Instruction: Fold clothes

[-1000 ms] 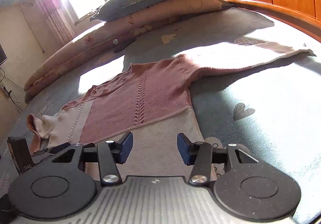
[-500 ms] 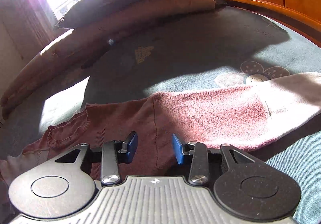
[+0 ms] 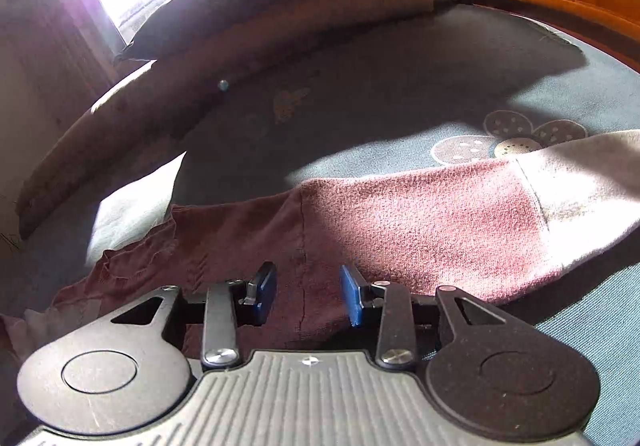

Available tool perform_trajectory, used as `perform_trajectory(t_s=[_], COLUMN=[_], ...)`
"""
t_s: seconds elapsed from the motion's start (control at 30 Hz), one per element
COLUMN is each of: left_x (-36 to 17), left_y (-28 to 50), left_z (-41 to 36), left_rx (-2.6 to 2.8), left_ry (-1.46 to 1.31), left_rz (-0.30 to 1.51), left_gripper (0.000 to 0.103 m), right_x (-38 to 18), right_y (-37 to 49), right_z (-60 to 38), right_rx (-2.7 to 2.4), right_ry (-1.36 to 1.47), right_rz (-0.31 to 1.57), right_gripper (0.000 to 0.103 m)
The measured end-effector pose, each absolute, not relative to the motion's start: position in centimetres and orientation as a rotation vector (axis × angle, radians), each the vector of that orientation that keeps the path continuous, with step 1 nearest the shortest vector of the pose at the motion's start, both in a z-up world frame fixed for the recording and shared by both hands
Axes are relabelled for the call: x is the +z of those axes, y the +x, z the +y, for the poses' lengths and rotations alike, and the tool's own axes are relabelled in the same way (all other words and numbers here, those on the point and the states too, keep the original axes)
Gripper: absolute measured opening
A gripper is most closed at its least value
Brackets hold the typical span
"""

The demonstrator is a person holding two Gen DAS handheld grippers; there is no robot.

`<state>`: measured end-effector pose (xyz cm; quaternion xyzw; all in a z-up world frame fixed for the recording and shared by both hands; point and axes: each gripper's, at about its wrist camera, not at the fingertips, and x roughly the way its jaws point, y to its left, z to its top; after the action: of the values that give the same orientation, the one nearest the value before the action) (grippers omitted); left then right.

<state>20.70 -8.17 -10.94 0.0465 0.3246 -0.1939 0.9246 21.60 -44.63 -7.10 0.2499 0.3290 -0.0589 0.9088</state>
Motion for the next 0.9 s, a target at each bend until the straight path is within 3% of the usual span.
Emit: perform_trajectory(t_s=[0.03,0.13,0.33,0.5,0.6,0.73,0.83,0.87,0.9], left_x=[-10.9,-10.9,-11.0,-10.9,-10.9,-11.0,-11.0,-10.9,-10.9], left_y=[20.7,20.7,20.7,20.7,20.7,20.7,20.7,20.7,20.7], left_z=[-8.2,-8.1,-8.1,-8.2,-8.1,-8.2,-8.1,-8.1,-8.2], left_rx=[-0.398,-0.398,-0.398,-0.399,-0.398,-0.398,-0.399,-0.399,-0.399], left_ry=[0.095,0.095,0.095,0.094,0.095,0.095,0.094,0.094,0.094], left_rz=[0.666,0.666,0.666,0.666,0.666,0.666,0.666,0.666,0.666], left_gripper=[0.102,0.102,0.102,0.102,0.102,0.102,0.102,0.102,0.102], right_x=[-7.8,-9.3,-7.6,-8.4,-7.7,-6.6,-8.2,-8.6,-8.4], right_y=[22.2,22.8,22.6,21.9,21.5,21.4,21.7,21.6,21.3], right_z=[-44.2,-44.2,-43.2,-43.6,-44.8,-44.8,-45.4,-45.6,-45.9], right_rx=[-0.101,-0.145,-0.207,-0.208,-0.254,-0.259,-0.261,-0.273,-0.289], right_ry=[0.509,0.419,0.392,0.4,0.468,0.42,0.438,0.425,0.435], right_rz=[0.729,0.777,0.75,0.785,0.771,0.726,0.792,0.808,0.806], right_gripper=[0.04,0.028,0.036,0.036,0.031,0.045,0.044,0.038,0.037])
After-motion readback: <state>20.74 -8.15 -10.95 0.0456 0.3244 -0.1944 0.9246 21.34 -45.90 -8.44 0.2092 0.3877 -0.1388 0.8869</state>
